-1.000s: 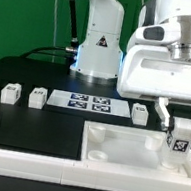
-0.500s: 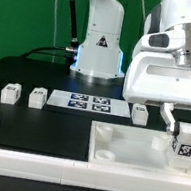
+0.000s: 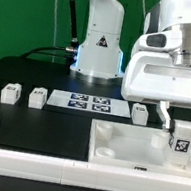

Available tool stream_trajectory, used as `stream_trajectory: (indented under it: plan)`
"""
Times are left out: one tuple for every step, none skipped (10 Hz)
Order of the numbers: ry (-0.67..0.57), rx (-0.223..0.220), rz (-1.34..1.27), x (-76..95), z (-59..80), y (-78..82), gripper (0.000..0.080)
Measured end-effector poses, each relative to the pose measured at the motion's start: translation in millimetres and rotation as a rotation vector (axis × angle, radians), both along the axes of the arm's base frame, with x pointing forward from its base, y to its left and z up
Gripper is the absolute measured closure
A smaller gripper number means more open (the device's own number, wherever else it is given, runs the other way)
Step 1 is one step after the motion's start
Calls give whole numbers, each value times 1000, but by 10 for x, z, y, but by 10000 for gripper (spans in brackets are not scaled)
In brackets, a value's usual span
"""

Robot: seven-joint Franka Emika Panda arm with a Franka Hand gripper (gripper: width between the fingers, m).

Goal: Assemble square table

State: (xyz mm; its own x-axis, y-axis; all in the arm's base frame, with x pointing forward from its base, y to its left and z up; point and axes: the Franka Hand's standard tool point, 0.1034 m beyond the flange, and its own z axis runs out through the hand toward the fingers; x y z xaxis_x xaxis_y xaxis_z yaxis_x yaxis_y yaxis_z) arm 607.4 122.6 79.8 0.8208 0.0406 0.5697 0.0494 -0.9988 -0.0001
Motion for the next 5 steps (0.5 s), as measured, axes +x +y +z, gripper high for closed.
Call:
stream_trajectory:
  plan:
    - [1, 0, 0, -3, -4, 0, 316]
    - [3, 0, 0, -5, -7, 0, 187]
    - [3, 0, 0, -6, -9, -1, 187]
    - [4, 0, 0, -7, -11, -1, 161]
    - [4, -1, 0, -7, -13, -1, 152]
